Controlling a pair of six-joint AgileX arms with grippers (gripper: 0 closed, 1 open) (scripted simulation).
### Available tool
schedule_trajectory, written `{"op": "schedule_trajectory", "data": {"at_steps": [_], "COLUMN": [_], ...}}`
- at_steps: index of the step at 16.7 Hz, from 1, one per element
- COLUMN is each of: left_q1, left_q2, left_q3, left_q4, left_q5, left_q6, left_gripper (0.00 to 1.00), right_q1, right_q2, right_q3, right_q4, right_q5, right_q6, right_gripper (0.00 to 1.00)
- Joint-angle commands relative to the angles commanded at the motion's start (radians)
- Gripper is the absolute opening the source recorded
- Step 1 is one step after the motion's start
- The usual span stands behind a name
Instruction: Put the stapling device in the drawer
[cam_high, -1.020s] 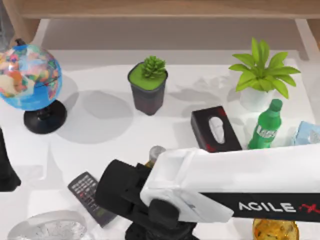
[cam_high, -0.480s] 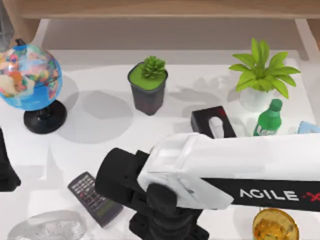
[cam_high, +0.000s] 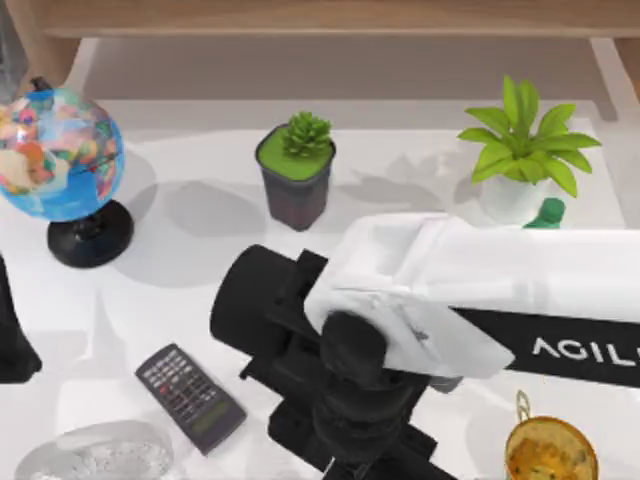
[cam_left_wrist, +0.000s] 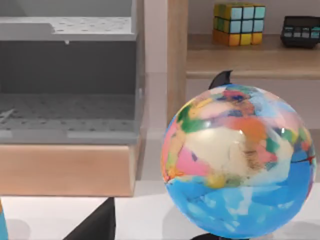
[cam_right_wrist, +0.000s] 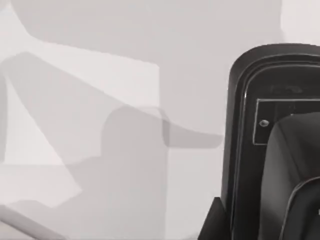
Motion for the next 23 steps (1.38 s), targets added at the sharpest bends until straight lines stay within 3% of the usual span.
{"op": "schedule_trajectory", "data": {"at_steps": [5, 12, 15, 23], "left_q1": [0.0, 0.0, 0.0, 0.0], "left_q2": [0.0, 0.0, 0.0, 0.0], "left_q3": [0.0, 0.0, 0.0, 0.0], "left_q4": [0.0, 0.0, 0.0, 0.0], "left_q5": [0.0, 0.0, 0.0, 0.0], "left_q6": [0.0, 0.0, 0.0, 0.0], "left_gripper": [1.0, 1.0, 1.0, 1.0], "right_q1": [-0.236, -0.827, -1.009, -1.328], "right_q2": [-0.103, 0.071, 0.102, 0.275], "right_q3": [0.176, 0.48, 0.569, 0.757], "right_q4": [-0.127, -0.035, -0.051, -0.21], "right_q5": [-0.094, -0.142, -0.11, 0.024], "right_q6": [-0.259, -0.747, -0.961, -1.429], "right_gripper": [0.0, 0.0, 0.0, 0.0]}}
